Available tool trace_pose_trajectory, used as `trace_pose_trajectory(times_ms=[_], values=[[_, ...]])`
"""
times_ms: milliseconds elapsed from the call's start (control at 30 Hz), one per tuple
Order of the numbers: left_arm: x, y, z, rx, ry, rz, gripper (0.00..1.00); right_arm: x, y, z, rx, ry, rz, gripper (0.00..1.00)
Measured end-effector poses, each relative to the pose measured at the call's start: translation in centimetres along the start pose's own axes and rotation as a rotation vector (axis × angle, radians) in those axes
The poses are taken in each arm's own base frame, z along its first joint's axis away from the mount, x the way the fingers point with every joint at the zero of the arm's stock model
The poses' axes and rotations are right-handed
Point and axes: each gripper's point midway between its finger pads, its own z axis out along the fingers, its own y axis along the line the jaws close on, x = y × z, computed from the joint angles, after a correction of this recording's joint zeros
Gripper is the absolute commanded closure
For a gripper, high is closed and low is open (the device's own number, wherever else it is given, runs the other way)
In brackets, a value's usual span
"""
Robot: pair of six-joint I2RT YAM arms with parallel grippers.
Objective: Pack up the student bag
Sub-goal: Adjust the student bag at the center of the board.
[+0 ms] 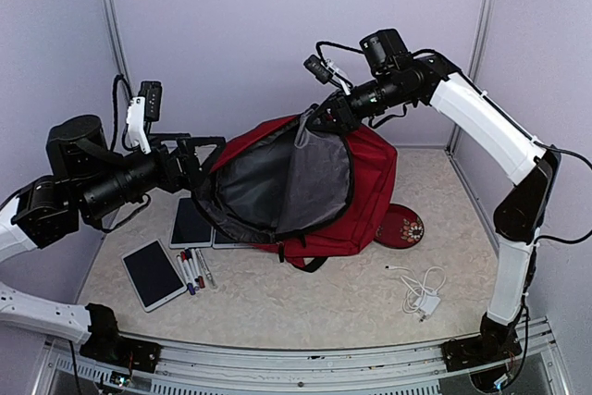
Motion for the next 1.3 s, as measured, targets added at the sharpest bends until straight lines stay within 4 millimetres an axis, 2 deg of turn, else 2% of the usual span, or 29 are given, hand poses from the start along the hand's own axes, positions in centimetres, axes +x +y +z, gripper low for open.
trace_pose_trajectory(times_ms=[100,167,233,300,333,400,500,567,600,633,700,733,767,800,833,933,1033,1200,1300], values=[[-0.3,-1.2,1.5,0.018,0.04,0.106,0.01,1.0,0.8,-0.3,-0.041,0.036,-0.024,1.0],[0.1,-1.8,3.8,0.007,0.087,0.191,0.01,1.3,1.4,-0.4,-0.071,0.043,-0.042,1.0],[1.6,-1.6,6.7,-0.015,0.158,0.269,0.01,1.5,1.9,-0.5,-0.097,0.047,-0.053,1.0],[4.2,-0.1,9.3,-0.046,0.251,0.34,0.01,1.7,2.3,-0.6,-0.114,0.05,-0.061,1.0],[6.0,1.5,10.6,-0.066,0.313,0.373,0.01,1.9,2.6,-0.7,-0.124,0.052,-0.065,1.0],[8.2,4.2,12.0,-0.107,0.395,0.41,0.01,2.0,3.0,-0.9,-0.137,0.054,-0.071,1.0],[9.7,7.8,13.3,-0.155,0.465,0.458,0.01,2.2,3.4,-1.0,-0.156,0.052,-0.082,1.0],[9.4,8.7,14.3,-0.158,0.473,0.489,0.01,2.2,3.6,-1.0,-0.164,0.049,-0.087,1.0],[9.2,8.8,14.8,-0.156,0.47,0.499,0.08,2.2,3.6,-1.0,-0.169,0.048,-0.089,1.0],[9.0,8.7,15.4,-0.147,0.462,0.512,0.28,2.2,3.7,-1.0,-0.174,0.048,-0.09,1.0],[9.1,8.9,16.5,-0.135,0.461,0.523,0.91,2.4,3.8,-0.9,-0.181,0.05,-0.092,1.0],[9.3,8.9,16.9,-0.127,0.465,0.521,1.0,2.5,3.8,-0.9,-0.183,0.052,-0.09,1.0],[9.7,9.0,17.4,-0.116,0.475,0.513,1.0,2.7,3.8,-0.9,-0.183,0.054,-0.088,0.98],[10.0,9.2,17.7,-0.108,0.483,0.497,1.0,2.9,3.8,-0.8,-0.181,0.058,-0.079,0.91],[10.3,9.5,17.9,-0.105,0.489,0.471,1.0,3.2,3.7,-0.7,-0.174,0.062,-0.067,0.84],[10.7,10.4,17.6,-0.109,0.485,0.375,1.0,4.3,2.9,-0.2,-0.127,0.069,-0.012,0.56],[11.8,12.1,15.6,-0.139,0.461,0.194,1.0,6.1,1.9,0.7,-0.069,0.057,0.06,0.32],[15.0,14.8,10.5,-0.211,0.409,-0.151,1.0,11.3,-0.1,2.8,0.026,0.05,0.212,0.12],[17.0,15.8,8.2,-0.25,0.384,-0.318,1.0,13.6,-1.3,4.1,0.076,0.042,0.285,0.11]])
